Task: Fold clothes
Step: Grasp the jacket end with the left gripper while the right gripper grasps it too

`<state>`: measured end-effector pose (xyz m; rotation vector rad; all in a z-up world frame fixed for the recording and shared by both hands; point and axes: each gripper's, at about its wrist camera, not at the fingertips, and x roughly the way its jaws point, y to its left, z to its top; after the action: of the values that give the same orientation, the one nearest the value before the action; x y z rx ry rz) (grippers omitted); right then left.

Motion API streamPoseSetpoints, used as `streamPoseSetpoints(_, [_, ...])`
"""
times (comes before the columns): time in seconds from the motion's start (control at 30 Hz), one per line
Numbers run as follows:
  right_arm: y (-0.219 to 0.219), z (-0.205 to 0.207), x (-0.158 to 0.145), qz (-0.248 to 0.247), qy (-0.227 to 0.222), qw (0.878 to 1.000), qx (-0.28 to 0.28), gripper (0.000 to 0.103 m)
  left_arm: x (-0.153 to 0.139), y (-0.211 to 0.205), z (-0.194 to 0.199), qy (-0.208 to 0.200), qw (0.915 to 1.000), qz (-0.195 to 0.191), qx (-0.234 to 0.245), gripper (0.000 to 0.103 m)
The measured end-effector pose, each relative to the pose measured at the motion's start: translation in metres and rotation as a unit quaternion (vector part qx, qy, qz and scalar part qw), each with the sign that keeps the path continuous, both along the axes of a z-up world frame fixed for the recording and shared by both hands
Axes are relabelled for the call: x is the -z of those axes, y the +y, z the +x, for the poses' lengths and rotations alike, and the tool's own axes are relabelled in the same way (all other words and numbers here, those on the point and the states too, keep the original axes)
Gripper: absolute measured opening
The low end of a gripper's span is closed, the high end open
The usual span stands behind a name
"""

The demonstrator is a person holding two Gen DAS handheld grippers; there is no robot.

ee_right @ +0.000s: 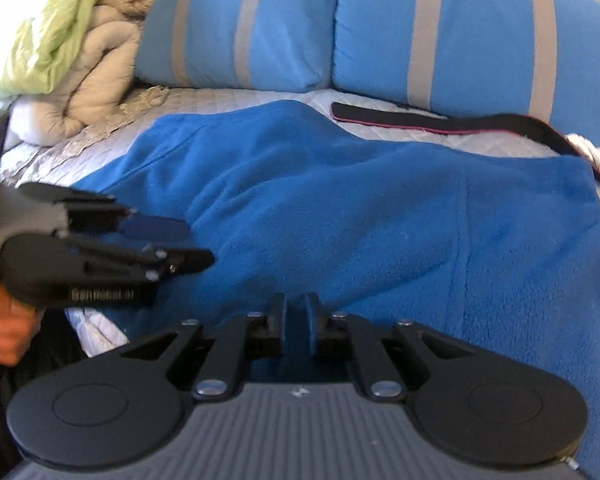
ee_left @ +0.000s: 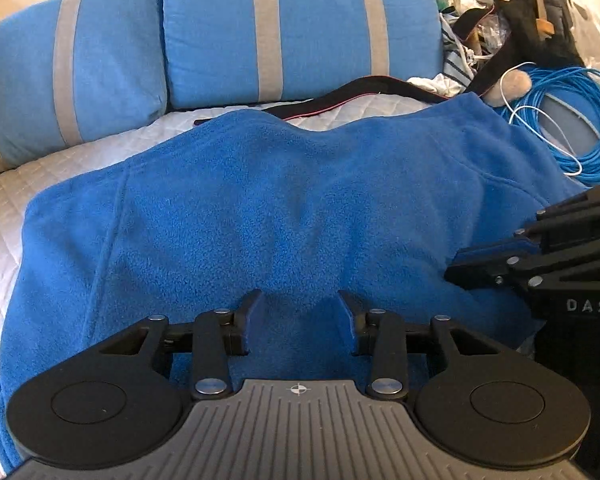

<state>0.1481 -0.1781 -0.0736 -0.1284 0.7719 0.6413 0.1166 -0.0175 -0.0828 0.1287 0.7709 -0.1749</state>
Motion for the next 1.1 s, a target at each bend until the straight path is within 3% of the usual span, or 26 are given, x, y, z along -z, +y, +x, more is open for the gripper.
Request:
streamPoseSetpoints(0.07, [0.000, -0.002, -0.002, -0.001, -0.005, 1.000, 0.000, 0.029, -0.006, 0.003, 0.000, 0.005, 1.0000, -0.008, 0.001, 0.038])
streamPoseSetpoints(0.13, [-0.004, -0.005, -0.008, 0.006, -0.012, 1.000, 0.001, 0.039, -0.016, 0.006, -0.003, 0.011, 0.9999, -0.011, 0.001, 0.043])
streamPoseSetpoints(0.17, [-0.008, -0.007, -0.012, 0.012, -0.015, 1.000, 0.005, 0.057, -0.023, 0.008, -0.007, 0.014, 0.9999, -0.005, -0.003, 0.053])
streamPoseSetpoints(0.2, [-0.012, -0.010, -0.019, 0.022, -0.020, 1.000, 0.009, 0.084, -0.030, 0.010, -0.011, 0.007, 0.9999, 0.005, -0.008, 0.058])
streamPoseSetpoints(0.27, [-0.025, -0.020, -0.037, 0.052, -0.038, 0.998, 0.006, 0.103, -0.046, 0.015, -0.022, -0.018, 0.9994, 0.025, -0.016, 0.073])
streamPoseSetpoints(0.33, [-0.035, -0.028, -0.053, 0.056, -0.055, 0.997, 0.011, 0.103, -0.062, 0.030, -0.031, -0.043, 0.9985, 0.028, -0.019, 0.083])
streamPoseSetpoints(0.5, [-0.073, -0.025, -0.085, 0.055, -0.058, 0.995, 0.056, 0.103, -0.088, 0.087, -0.034, -0.043, 0.9969, -0.016, -0.064, 0.084])
streamPoseSetpoints(0.63, [-0.119, -0.002, -0.095, 0.085, -0.019, 0.990, 0.107, 0.103, -0.091, 0.153, -0.026, -0.012, 0.9880, -0.078, -0.133, 0.084])
streamPoseSetpoints(0.7, [-0.141, 0.013, -0.091, 0.088, 0.007, 0.988, 0.125, 0.103, -0.084, 0.185, -0.018, 0.015, 0.9816, -0.124, -0.144, 0.084])
streamPoseSetpoints(0.8, [-0.177, 0.038, -0.072, 0.100, 0.060, 0.982, 0.151, 0.103, -0.067, 0.224, -0.008, 0.052, 0.9662, -0.208, -0.143, 0.084])
streamPoseSetpoints(0.87, [-0.202, 0.052, -0.055, 0.122, 0.100, 0.972, 0.173, 0.103, -0.053, 0.244, 0.000, 0.080, 0.9513, -0.263, -0.139, 0.085])
streamPoseSetpoints(0.97, [-0.236, 0.070, -0.025, 0.193, 0.170, 0.947, 0.191, 0.103, -0.027, 0.270, 0.014, 0.110, 0.9241, -0.334, -0.150, 0.086])
streamPoseSetpoints(1.1, [-0.256, 0.090, 0.019, 0.269, 0.250, 0.914, 0.171, 0.103, 0.008, 0.288, 0.031, 0.142, 0.9034, -0.374, -0.155, 0.086])
